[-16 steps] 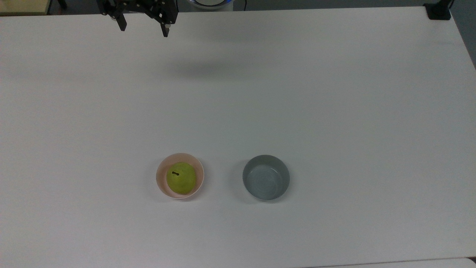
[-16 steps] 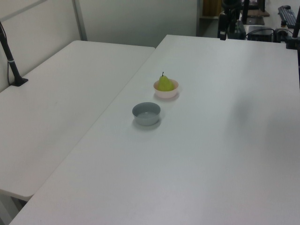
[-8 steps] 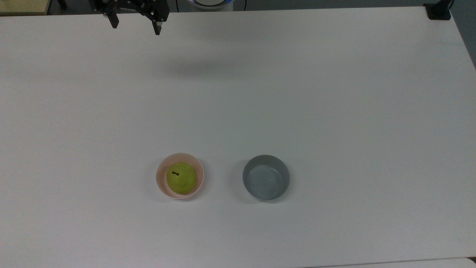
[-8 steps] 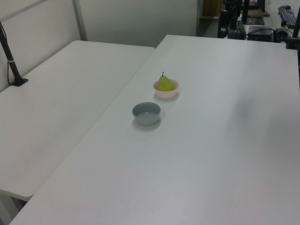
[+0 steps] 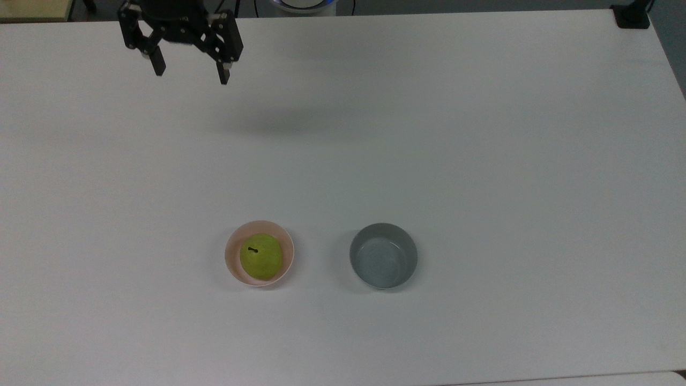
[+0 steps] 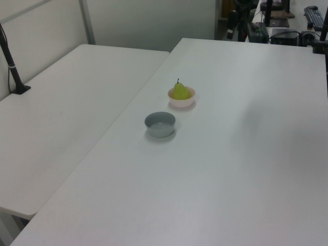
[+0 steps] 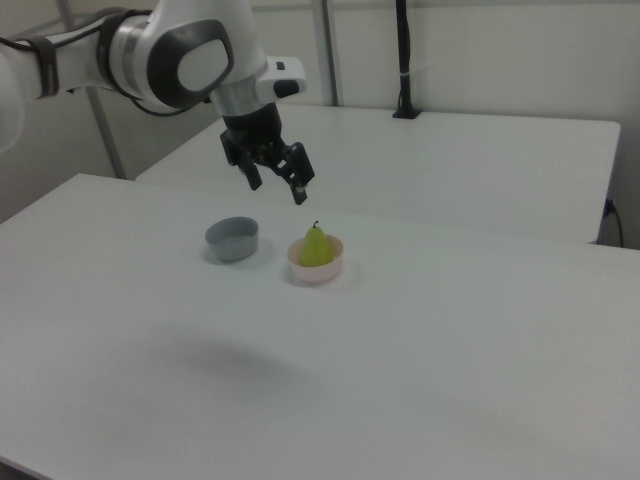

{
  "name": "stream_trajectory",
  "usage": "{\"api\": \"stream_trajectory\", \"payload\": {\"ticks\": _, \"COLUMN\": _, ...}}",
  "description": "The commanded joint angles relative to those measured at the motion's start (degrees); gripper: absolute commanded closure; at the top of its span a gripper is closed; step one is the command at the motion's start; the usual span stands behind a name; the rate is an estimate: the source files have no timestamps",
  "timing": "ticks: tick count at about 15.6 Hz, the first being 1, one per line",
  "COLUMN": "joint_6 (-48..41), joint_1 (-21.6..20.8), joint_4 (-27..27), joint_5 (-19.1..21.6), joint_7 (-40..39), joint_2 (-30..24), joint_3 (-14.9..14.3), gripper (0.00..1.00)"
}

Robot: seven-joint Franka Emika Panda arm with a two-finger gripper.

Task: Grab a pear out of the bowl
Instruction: 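Move the open gripper down over the green pear in the pink bowl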

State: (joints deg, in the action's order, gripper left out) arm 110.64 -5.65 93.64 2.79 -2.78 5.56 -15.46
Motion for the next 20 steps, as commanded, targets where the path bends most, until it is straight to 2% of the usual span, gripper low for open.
{"api": "stream_trajectory", "payload": {"ticks": 1, "joint_6": 5.80, "joint_1": -0.41, "joint_4": -8.45, "joint_5": 3.27, "joint_7": -1.53, "joint_2": 10.05, "joint_3": -0.36, "gripper": 0.00}}
{"api": "stream_trajectory", "payload": {"ticks": 5, "joint_6": 11.59, "joint_1": -0.50, "joint_4": -14.70, "joint_5": 4.07, "joint_7": -1.27, "joint_2": 19.03, "joint_3": 0.43, "gripper": 0.00}}
{"api": "stream_trajectory", "payload": {"ticks": 9, "joint_6": 21.79, "joint_1": -0.94, "joint_4": -15.77, "joint_5": 4.07, "joint_7": -0.65, "joint_2": 25.19, "joint_3": 1.83, "gripper": 0.00}}
{"api": "stream_trajectory", "payload": {"ticks": 13, "joint_6": 24.88, "joint_1": -2.78, "joint_4": -15.68, "joint_5": 3.80, "joint_7": -0.82, "joint_2": 29.14, "joint_3": 1.92, "gripper": 0.00}}
{"api": "stream_trajectory", "payload": {"ticks": 18, "joint_6": 26.03, "joint_1": -4.11, "joint_4": -14.37, "joint_5": 3.19, "joint_7": -1.53, "joint_2": 30.47, "joint_3": 1.92, "gripper": 0.00}}
{"api": "stream_trajectory", "payload": {"ticks": 20, "joint_6": 26.11, "joint_1": -4.63, "joint_4": -12.96, "joint_5": 0.48, "joint_7": -2.49, "joint_2": 30.82, "joint_3": 1.92, "gripper": 0.00}}
